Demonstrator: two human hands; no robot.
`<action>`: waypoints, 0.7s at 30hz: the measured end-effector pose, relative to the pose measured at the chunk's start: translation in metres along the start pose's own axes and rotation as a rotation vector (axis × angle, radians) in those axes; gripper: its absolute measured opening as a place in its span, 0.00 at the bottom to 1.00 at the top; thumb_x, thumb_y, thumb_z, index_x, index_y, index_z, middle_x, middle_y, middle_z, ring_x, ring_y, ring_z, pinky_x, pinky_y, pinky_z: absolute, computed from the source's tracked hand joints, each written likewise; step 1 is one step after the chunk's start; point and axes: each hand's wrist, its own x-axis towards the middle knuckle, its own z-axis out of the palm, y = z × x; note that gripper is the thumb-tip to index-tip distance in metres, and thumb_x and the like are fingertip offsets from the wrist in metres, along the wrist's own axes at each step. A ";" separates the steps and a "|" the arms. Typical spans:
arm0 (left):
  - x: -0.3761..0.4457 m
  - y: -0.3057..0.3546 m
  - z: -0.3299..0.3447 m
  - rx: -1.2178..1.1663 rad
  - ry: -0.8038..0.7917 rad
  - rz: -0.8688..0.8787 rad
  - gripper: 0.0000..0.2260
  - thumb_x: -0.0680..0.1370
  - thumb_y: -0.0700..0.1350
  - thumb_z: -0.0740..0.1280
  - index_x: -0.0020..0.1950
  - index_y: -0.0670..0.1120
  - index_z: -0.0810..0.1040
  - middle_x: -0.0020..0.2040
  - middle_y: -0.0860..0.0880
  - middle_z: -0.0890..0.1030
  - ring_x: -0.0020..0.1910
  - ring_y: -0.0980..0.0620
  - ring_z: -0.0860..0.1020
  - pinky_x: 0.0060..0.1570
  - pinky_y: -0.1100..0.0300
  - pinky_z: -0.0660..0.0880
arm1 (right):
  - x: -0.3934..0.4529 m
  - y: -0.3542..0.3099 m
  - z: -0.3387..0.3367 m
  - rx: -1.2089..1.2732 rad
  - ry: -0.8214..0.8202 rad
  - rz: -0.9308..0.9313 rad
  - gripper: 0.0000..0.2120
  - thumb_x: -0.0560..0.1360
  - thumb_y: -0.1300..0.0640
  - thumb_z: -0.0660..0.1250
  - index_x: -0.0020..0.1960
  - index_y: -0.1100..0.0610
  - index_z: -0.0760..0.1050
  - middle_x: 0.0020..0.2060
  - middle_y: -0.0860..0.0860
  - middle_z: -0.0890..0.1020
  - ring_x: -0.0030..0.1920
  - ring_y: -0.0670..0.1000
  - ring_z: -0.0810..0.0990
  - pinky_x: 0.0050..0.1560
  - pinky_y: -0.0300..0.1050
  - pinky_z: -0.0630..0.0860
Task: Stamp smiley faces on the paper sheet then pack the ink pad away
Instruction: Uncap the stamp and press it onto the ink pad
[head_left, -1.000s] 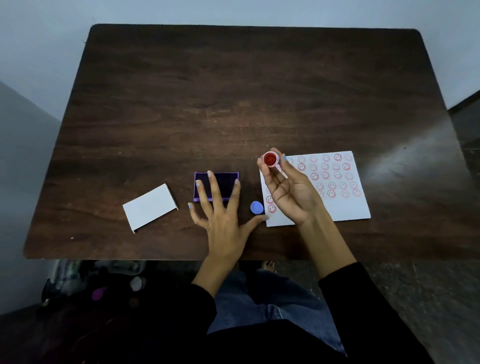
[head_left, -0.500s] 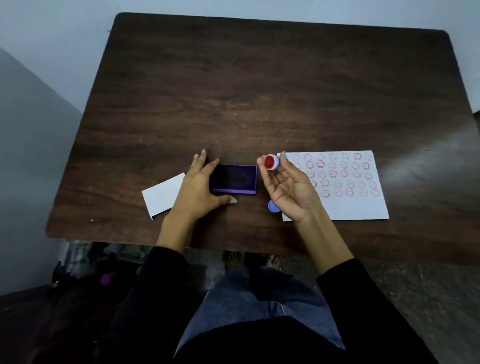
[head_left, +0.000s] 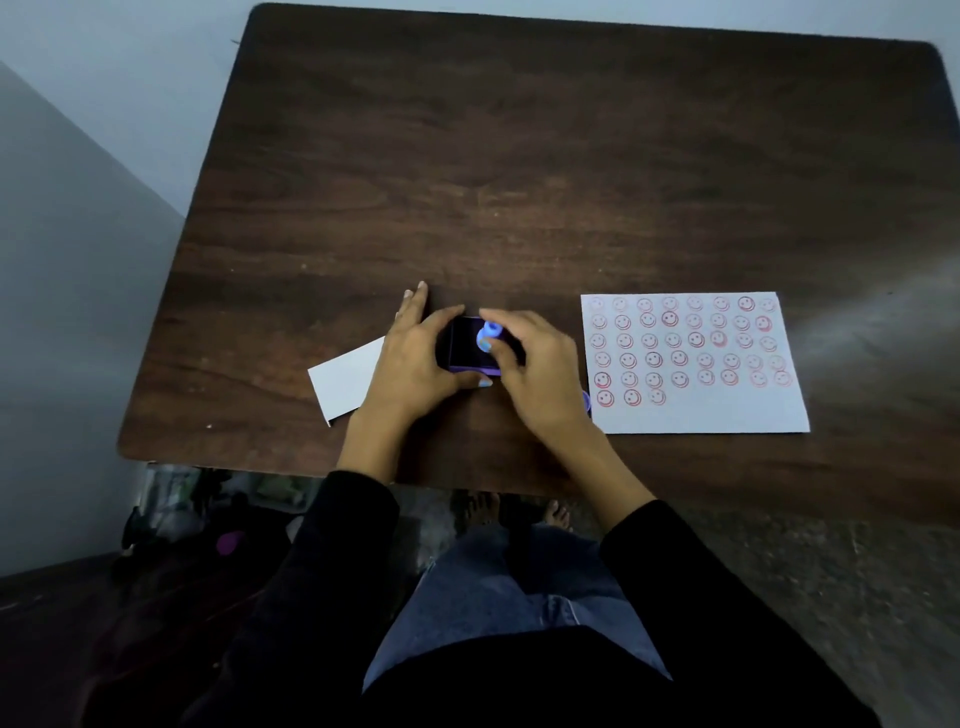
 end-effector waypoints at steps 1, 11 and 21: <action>0.000 0.000 0.000 -0.001 0.002 -0.001 0.40 0.61 0.49 0.80 0.70 0.47 0.68 0.78 0.40 0.52 0.77 0.44 0.49 0.74 0.50 0.54 | -0.002 0.000 0.003 -0.041 -0.009 -0.036 0.15 0.72 0.68 0.65 0.58 0.60 0.78 0.53 0.57 0.82 0.53 0.55 0.80 0.57 0.46 0.73; 0.004 0.001 -0.003 0.051 -0.022 0.026 0.36 0.62 0.48 0.79 0.69 0.50 0.71 0.77 0.39 0.53 0.77 0.41 0.49 0.75 0.46 0.53 | -0.005 0.004 0.014 -0.113 0.001 -0.183 0.14 0.71 0.72 0.65 0.56 0.66 0.78 0.51 0.61 0.83 0.52 0.60 0.81 0.58 0.44 0.72; 0.006 0.003 -0.004 0.038 -0.032 -0.009 0.35 0.61 0.48 0.79 0.66 0.50 0.73 0.78 0.41 0.53 0.77 0.42 0.49 0.75 0.48 0.53 | -0.004 0.003 0.012 -0.116 0.000 -0.137 0.11 0.70 0.69 0.69 0.52 0.66 0.79 0.44 0.62 0.83 0.45 0.61 0.80 0.50 0.53 0.77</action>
